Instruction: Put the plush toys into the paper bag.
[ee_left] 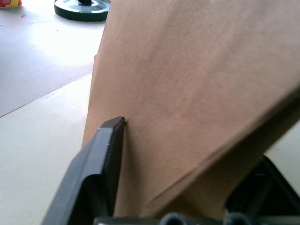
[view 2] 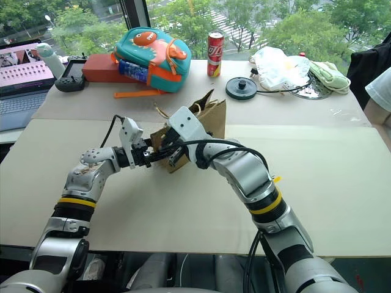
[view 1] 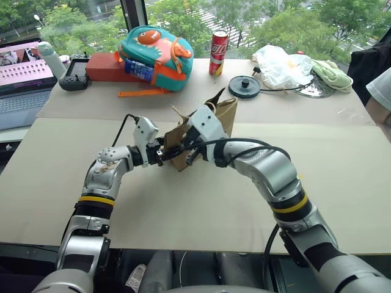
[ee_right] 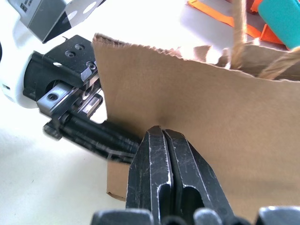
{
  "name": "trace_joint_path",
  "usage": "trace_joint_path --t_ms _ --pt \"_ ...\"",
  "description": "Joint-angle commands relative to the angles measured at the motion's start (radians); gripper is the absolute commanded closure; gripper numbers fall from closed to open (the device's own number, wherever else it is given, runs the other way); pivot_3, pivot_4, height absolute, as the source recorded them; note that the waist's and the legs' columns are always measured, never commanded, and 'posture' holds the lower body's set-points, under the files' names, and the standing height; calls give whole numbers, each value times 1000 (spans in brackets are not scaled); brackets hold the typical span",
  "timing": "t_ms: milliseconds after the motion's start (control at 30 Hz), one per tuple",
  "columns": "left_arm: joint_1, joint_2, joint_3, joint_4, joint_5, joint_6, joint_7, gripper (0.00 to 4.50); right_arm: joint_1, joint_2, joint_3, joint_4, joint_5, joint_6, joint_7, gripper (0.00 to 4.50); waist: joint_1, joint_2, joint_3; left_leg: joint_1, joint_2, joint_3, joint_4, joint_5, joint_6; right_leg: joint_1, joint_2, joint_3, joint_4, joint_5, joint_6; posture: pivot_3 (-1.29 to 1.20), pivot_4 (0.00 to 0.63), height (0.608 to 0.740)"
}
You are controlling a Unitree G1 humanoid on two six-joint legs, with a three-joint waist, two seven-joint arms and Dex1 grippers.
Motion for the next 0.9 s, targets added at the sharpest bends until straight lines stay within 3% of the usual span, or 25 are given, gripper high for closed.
trace_joint_path --t_ms 33,167,600,833,900 --pt "-27 -2 0 -17 2 -24 -9 3256 -14 6 -30 -40 -5 3 1 4500 0 0 0 0 0 0 0 0 0 0 0 0 0 0 0 0 150 739" --pt "-32 -4 -1 -15 3 -24 -9 4451 -14 7 -31 -41 -6 3 1 4500 0 0 0 0 0 0 0 0 0 0 0 0 0 0 0 0 150 739" --pt "-54 -16 -6 15 22 -37 10 4451 30 -33 -73 -182 35 78 24 4500 1 0 0 0 0 0 0 0 0 0 0 0 0 0 0 0 150 739" --pt "-59 -26 10 14 10 -32 21 4451 153 -121 -223 -400 143 130 88 4500 3 0 0 0 0 -1 0 0 0 1 0 -1 -1 0 0 0 150 739" --pt "-64 -24 40 -2 -24 -19 15 4451 211 -154 -339 -467 229 110 147 4500 3 0 0 0 0 -1 1 0 0 1 0 -1 -2 0 0 0 150 739"
